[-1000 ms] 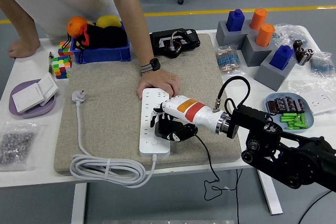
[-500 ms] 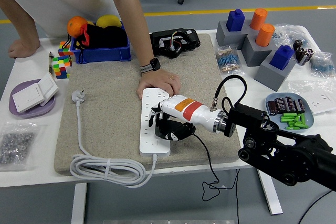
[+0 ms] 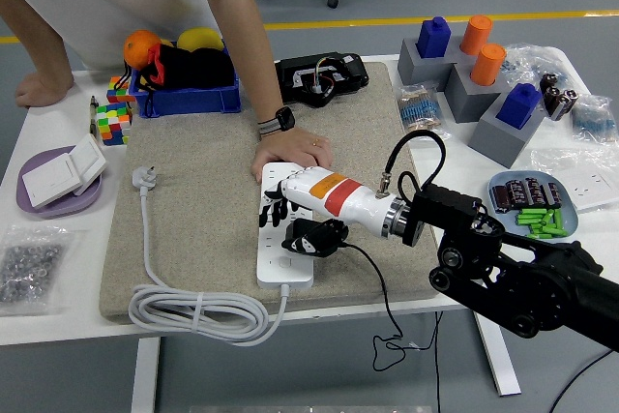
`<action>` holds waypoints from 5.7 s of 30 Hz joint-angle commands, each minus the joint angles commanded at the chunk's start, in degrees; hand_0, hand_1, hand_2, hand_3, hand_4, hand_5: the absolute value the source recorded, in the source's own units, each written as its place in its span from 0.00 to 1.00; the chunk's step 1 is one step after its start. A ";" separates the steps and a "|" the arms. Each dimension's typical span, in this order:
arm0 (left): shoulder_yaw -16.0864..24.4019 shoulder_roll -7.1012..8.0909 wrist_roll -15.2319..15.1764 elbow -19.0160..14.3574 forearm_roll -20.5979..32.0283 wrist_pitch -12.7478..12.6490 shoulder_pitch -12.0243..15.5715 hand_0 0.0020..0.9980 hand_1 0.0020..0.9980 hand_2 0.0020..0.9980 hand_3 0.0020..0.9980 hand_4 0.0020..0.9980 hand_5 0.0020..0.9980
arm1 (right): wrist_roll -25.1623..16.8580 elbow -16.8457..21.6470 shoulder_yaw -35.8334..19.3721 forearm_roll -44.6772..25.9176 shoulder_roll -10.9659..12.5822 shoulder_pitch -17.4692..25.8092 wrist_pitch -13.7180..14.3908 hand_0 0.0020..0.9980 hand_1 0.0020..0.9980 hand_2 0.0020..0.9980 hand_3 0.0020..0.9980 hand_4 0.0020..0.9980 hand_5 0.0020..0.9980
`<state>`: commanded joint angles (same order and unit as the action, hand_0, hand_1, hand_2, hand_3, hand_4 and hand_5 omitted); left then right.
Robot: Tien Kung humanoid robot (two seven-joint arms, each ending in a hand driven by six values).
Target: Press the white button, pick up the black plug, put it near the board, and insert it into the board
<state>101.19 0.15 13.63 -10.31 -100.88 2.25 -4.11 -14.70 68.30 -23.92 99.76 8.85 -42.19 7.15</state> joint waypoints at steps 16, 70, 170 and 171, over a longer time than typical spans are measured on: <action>0.19 0.06 0.10 0.00 -0.25 -0.06 0.50 0.83 0.80 0.77 0.80 0.60 0.49 | 1.60 6.24 -8.55 1.50 5.43 6.26 -0.15 0.41 0.45 0.46 0.52 0.84 0.00; 0.14 -0.15 -0.23 0.00 -0.12 -0.03 0.61 0.83 0.80 0.77 0.80 0.60 0.49 | -2.58 -5.28 -3.37 -1.60 -2.32 8.38 3.39 0.41 0.45 0.46 0.51 0.79 0.00; -1.89 0.02 0.06 0.00 -1.93 0.61 -0.31 0.83 0.80 0.77 0.80 0.60 0.48 | -0.18 20.54 -61.41 -19.39 0.20 39.78 -4.63 1.00 1.00 1.00 1.00 1.00 1.00; -1.91 0.04 0.11 0.00 -2.02 0.64 -0.31 0.83 0.80 0.77 0.80 0.60 0.48 | 0.05 20.67 -61.87 -19.17 -0.09 39.90 -4.83 1.00 1.00 1.00 1.00 1.00 1.00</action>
<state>99.28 0.18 13.74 -10.31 -102.90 2.89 -4.41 -14.64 88.96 -85.79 80.59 8.76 -2.29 2.32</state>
